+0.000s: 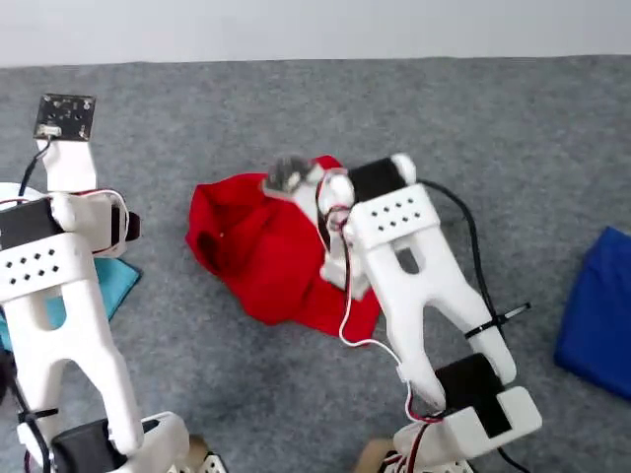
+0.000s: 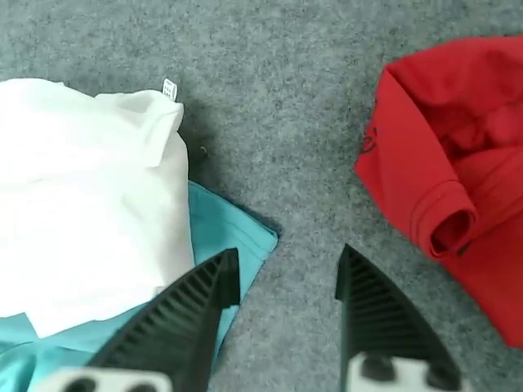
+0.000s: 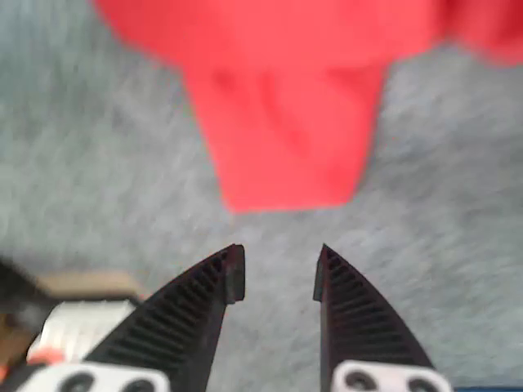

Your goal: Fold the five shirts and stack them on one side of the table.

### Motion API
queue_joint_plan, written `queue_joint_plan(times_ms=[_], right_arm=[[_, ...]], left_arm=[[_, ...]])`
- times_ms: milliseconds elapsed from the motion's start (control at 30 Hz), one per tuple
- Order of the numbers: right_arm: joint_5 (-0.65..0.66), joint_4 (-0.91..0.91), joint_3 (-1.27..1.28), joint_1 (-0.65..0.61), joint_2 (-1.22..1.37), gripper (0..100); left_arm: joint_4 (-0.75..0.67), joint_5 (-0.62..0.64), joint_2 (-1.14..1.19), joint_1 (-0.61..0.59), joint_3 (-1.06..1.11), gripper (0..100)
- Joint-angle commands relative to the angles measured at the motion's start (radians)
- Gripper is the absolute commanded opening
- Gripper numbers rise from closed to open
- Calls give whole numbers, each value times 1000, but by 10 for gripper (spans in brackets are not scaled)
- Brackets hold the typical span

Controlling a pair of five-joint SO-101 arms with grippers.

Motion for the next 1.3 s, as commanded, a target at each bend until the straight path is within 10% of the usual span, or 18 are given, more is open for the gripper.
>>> queue_joint_plan(times_ms=[0,1067,1267], right_arm=[[29,-5,130,-7,-59,192],[26,-481,408,-13,257,220],[31,-479,408,-15,288,80]], left_arm=[[-23,8,-26,2,1,199],[-63,43,-34,0,61,199],[-66,43,-34,0,61,199]])
